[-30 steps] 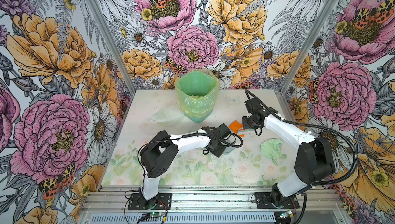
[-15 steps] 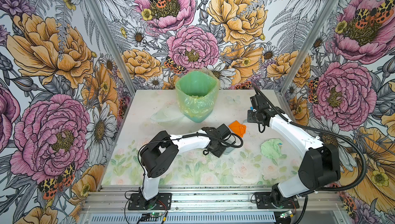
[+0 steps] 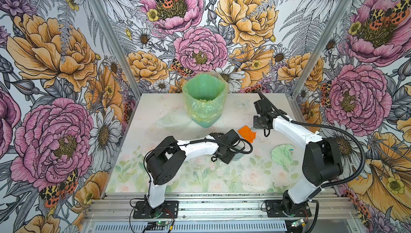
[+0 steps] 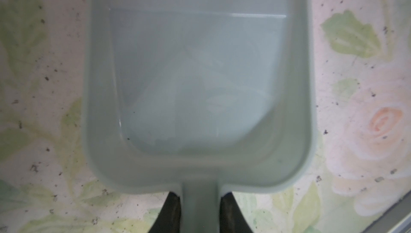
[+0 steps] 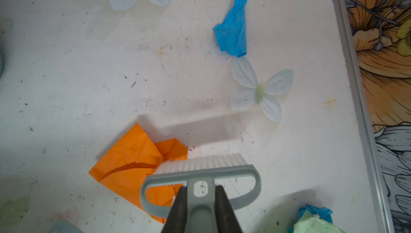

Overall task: Sweep away the paper scraps from the table
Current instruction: 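Sweep the orange scrap with the right brush into the dustpan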

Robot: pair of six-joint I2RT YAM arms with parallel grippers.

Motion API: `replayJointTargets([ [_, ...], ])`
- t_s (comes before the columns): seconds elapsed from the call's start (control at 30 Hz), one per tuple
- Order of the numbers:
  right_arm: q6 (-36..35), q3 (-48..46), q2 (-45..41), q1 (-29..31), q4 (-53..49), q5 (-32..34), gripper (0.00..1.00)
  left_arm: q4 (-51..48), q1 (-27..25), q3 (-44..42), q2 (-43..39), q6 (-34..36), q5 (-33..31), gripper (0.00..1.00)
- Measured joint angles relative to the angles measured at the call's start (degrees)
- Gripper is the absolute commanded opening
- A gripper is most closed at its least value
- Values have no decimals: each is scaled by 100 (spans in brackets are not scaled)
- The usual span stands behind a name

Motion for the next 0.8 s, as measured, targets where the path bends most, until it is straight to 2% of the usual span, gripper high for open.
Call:
replayJointTargets([
  [0.33,247,-791,-479,575,203,-356,0,70,0,2,26,-83,2,16],
  [0.53,387,-1233,-992,866,205,-890,0,103,0,13,74,-81,4,16],
  [0.8,358,-1458,-1458,896,223,-1657,0,151,0,13,105,-81,11,16],
])
